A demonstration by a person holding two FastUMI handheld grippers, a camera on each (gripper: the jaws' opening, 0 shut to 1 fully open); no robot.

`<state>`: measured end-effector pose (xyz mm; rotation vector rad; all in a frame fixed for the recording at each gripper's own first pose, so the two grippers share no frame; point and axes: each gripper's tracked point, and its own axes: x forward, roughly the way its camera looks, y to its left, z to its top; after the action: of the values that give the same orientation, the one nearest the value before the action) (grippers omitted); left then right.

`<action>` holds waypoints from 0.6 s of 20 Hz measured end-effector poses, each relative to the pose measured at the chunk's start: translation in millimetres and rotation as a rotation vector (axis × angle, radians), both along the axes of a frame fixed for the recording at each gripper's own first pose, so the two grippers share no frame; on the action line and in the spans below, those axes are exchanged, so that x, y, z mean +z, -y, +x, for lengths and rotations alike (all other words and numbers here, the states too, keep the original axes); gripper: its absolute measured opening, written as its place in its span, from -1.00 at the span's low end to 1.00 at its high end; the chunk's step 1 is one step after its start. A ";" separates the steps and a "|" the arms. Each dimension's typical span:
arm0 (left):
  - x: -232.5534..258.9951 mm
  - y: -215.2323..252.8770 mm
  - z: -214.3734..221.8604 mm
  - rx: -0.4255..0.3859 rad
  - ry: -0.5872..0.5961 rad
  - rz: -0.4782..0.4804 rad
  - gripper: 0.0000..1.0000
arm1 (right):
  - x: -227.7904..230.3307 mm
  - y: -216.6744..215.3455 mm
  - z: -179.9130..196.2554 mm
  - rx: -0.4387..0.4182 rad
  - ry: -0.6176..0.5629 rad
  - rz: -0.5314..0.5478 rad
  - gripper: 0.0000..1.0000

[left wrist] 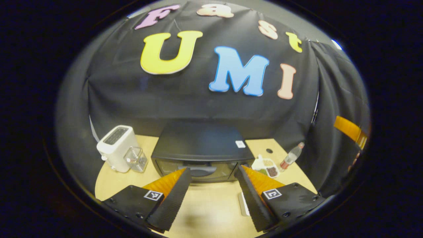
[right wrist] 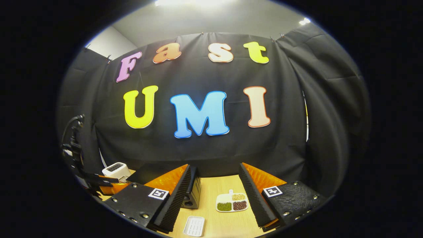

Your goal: Open the electric oven with the left hand, put the food in, and close the electric oven.

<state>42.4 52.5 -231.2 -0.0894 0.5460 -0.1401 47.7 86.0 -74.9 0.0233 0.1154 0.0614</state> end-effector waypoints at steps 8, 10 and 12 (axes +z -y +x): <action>188.1 -5.6 -41.1 0.028 0.417 0.025 0.82 | 83.5 -16.0 -31.8 -0.019 0.144 -0.002 0.77; 213.5 -7.9 -55.2 0.030 0.464 0.029 0.91 | 95.6 -24.4 -43.8 -0.012 0.163 -0.016 0.77; 239.9 -11.6 -63.2 0.037 0.518 0.023 0.86 | 105.6 -32.9 -53.9 0.004 0.172 -0.013 0.77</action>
<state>-20.7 64.1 8.8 -0.0377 0.0289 -0.1153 -6.2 118.9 30.6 0.0047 -0.0562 0.0660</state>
